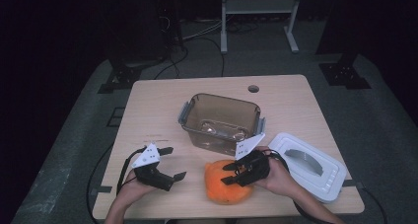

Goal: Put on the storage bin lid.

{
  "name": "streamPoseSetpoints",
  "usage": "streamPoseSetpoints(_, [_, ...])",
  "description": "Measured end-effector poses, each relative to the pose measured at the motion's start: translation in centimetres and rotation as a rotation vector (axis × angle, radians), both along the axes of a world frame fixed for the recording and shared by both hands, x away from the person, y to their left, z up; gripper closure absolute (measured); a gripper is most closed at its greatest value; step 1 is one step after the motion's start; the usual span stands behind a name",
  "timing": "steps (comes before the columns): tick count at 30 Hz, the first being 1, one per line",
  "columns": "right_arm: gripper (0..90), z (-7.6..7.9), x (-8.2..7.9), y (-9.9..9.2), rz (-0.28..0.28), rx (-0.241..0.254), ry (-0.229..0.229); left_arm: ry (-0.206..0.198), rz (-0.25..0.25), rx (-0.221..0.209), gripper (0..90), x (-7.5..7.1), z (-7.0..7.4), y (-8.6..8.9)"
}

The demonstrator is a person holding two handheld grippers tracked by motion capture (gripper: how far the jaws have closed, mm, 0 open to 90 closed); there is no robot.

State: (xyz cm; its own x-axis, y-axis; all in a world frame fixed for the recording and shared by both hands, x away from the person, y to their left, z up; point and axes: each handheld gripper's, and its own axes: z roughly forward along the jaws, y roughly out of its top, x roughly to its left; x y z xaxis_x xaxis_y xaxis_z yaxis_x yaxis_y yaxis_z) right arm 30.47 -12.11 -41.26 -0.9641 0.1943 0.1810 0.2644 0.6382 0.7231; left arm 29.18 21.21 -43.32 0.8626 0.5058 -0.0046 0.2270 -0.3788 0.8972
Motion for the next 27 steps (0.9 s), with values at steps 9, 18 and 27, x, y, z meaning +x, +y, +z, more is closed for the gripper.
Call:
streamPoseSetpoints(9, [68.0, 0.5, -0.3, 0.5, -0.008, -0.029, 0.007, 0.004, 0.014, -0.003, 2.6, 0.1, -0.1, 0.4])
streamPoseSetpoints(18, [74.3, 1.4, 0.1, 0.5, -0.018, -0.009, 0.051, 0.002, 0.04, -0.019, 2.6, 0.2, 0.0, 1.2])
streamPoseSetpoints(27, [75.8, 2.0, 0.4, 0.4, -0.03, 0.022, 0.099, 0.002, 0.058, -0.032, 2.6, 0.2, 0.1, 1.9])
